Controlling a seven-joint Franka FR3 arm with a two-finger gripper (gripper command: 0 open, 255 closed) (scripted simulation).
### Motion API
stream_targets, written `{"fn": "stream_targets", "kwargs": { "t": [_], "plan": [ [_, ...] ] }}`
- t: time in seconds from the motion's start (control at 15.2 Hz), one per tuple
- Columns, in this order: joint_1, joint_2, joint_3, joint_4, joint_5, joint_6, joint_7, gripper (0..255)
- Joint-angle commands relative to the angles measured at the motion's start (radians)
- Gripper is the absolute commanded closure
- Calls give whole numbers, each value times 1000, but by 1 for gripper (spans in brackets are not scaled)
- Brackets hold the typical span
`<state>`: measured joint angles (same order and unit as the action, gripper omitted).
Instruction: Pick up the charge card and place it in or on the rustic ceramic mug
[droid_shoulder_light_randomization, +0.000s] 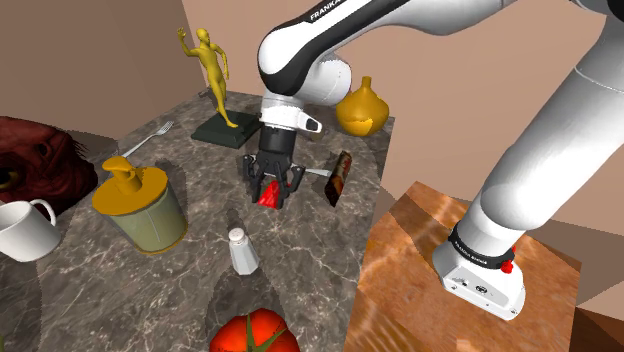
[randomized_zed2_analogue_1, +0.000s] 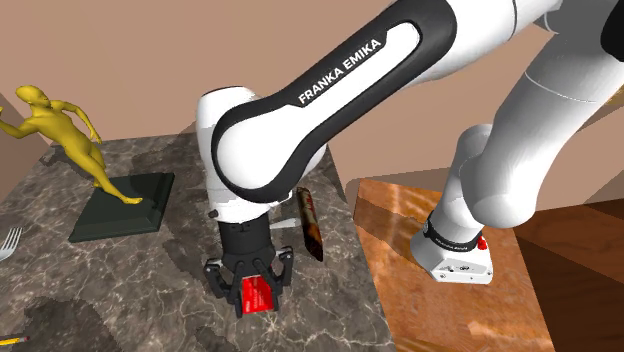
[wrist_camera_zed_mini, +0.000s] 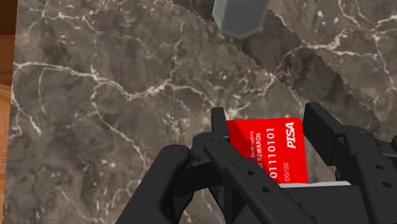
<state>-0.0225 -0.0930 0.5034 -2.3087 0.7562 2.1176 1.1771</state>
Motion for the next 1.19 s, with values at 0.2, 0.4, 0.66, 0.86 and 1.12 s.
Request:
{"fn": "stream_targets", "kwargs": {
  "t": [0.2, 0.4, 0.66, 0.86, 1.12],
  "plan": [
    [-5, -43, -10, 28, -9, -65, 31, 255],
    [-8, -64, -15, 48, -15, -102, 49, 255],
    [-11, -88, -23, 78, -23, -151, 73, 255],
    [-13, -104, -29, 102, -28, -187, 92, 255],
    [-17, -121, -37, 138, -36, -234, 116, 255]
  ]
}}
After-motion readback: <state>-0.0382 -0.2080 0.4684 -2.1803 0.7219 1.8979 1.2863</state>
